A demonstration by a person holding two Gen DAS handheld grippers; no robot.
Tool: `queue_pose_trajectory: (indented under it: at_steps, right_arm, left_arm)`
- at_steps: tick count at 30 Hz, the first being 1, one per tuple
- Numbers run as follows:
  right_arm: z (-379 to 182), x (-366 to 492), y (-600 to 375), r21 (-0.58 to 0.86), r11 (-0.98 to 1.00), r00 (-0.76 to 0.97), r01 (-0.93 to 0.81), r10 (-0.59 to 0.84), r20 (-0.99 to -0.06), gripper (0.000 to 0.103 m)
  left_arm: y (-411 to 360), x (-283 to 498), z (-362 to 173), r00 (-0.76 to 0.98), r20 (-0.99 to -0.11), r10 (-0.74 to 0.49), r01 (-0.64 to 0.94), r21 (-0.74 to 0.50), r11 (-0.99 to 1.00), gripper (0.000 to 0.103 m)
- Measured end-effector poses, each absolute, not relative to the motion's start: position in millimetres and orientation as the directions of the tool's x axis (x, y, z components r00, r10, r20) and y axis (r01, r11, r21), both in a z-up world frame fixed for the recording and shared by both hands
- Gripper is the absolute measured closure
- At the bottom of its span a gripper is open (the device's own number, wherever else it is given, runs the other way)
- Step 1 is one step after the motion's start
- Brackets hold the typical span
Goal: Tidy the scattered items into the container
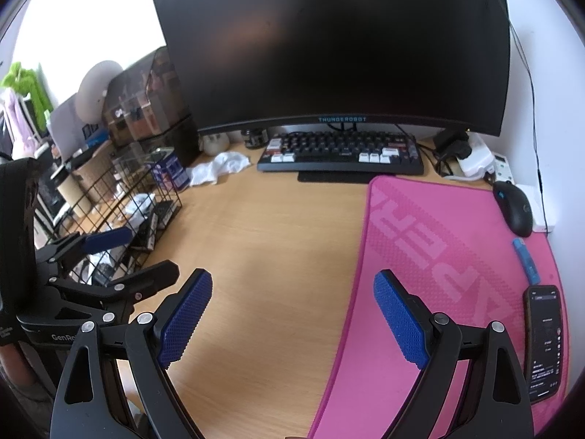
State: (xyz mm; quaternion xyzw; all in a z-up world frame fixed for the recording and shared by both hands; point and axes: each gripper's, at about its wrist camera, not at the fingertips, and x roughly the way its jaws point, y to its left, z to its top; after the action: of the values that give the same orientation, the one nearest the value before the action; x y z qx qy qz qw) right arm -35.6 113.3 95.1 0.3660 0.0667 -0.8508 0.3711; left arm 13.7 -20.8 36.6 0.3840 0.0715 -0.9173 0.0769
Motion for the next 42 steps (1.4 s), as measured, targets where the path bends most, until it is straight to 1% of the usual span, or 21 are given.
queue_pose_trajectory:
  at_steps: [42]
  right_arm:
    - [96.3,-36.5,112.1,0.161,-0.715,-0.455,0.68,-0.584,-0.672,0.012]
  left_arm:
    - [-21.1,12.4,34.7,-0.685,-0.722,-0.094,0.203,-0.067,-0.977,0.006]
